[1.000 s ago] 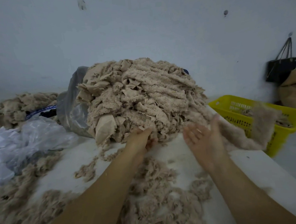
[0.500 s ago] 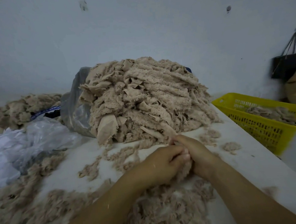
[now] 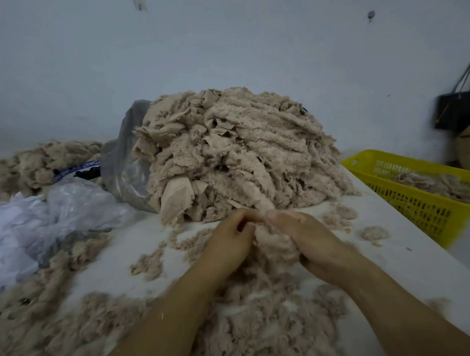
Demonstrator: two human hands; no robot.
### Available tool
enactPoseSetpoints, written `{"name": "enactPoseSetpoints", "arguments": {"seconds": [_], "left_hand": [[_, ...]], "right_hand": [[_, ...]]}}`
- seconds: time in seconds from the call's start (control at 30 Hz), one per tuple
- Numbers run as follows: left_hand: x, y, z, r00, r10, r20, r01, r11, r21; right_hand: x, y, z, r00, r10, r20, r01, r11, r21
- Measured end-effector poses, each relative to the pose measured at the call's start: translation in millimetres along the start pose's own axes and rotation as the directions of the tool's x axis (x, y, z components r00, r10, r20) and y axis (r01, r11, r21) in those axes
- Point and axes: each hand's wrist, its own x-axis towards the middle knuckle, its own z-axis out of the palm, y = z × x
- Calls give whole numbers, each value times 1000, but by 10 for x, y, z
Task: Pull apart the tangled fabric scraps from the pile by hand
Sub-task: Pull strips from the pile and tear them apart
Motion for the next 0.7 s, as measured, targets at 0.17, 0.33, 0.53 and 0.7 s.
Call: {"name": "enactPoseSetpoints", "arguments": {"seconds": [0.17, 0.33, 0.53, 0.7], "left_hand": [[80, 103, -19, 929, -170, 328, 363, 266, -893], [191, 38, -225, 921, -356, 158, 183, 37, -982], [190, 24, -260, 941, -316, 122, 180, 161, -970], [87, 75, -130, 975, -215, -64, 160, 867, -471]], "right_hand": [[-13, 67, 124, 985, -5, 171, 81, 896, -437], [-20, 136, 115, 995, 48, 84, 19, 760, -650], [14, 121, -76, 936, 66, -345, -252, 809, -530], [74, 145, -128, 934, -2, -356, -10, 999, -34]]}}
